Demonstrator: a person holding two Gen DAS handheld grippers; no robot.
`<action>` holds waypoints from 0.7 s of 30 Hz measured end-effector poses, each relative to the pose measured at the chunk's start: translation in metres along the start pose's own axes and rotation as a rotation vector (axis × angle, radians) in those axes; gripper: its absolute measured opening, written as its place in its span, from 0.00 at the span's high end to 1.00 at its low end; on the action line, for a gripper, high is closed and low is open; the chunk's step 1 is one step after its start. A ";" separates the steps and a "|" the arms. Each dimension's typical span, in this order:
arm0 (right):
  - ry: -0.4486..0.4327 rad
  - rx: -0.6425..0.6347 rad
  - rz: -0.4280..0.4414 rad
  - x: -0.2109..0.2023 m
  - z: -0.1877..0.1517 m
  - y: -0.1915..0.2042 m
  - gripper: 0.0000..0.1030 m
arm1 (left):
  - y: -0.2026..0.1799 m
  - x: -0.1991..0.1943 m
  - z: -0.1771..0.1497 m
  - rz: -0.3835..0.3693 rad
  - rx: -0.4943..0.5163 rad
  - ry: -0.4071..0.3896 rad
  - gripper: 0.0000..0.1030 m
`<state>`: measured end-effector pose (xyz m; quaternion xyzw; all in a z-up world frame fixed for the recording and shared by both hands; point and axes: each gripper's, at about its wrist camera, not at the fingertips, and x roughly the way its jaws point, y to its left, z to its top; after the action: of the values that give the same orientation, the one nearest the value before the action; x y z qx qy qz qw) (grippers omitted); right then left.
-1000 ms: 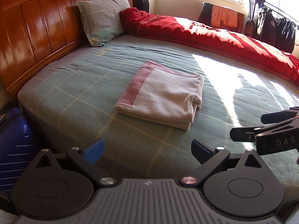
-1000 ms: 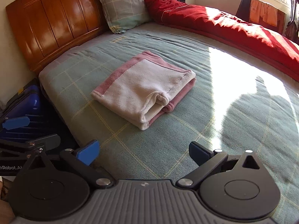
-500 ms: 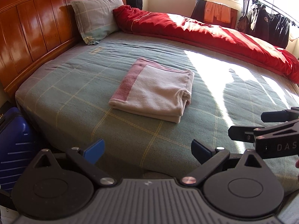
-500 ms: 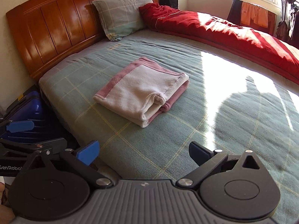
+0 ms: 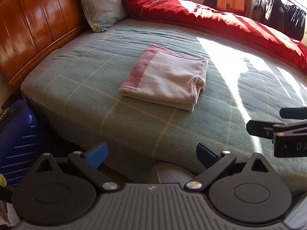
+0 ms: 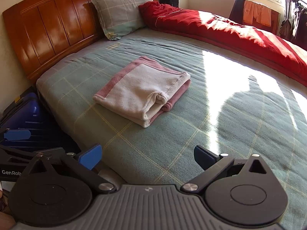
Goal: Fold clothes
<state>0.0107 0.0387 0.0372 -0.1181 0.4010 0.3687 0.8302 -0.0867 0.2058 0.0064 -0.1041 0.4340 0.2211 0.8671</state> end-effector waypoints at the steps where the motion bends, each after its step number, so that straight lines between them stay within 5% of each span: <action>1: 0.002 -0.001 -0.001 0.001 0.000 0.001 0.00 | 0.000 0.000 0.000 0.001 0.001 0.001 0.04; 21: 0.029 -0.019 0.008 0.005 -0.002 0.006 0.00 | 0.001 0.003 0.000 0.016 0.013 0.020 0.04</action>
<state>0.0073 0.0444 0.0325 -0.1298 0.4100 0.3739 0.8218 -0.0853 0.2074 0.0045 -0.0970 0.4448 0.2240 0.8617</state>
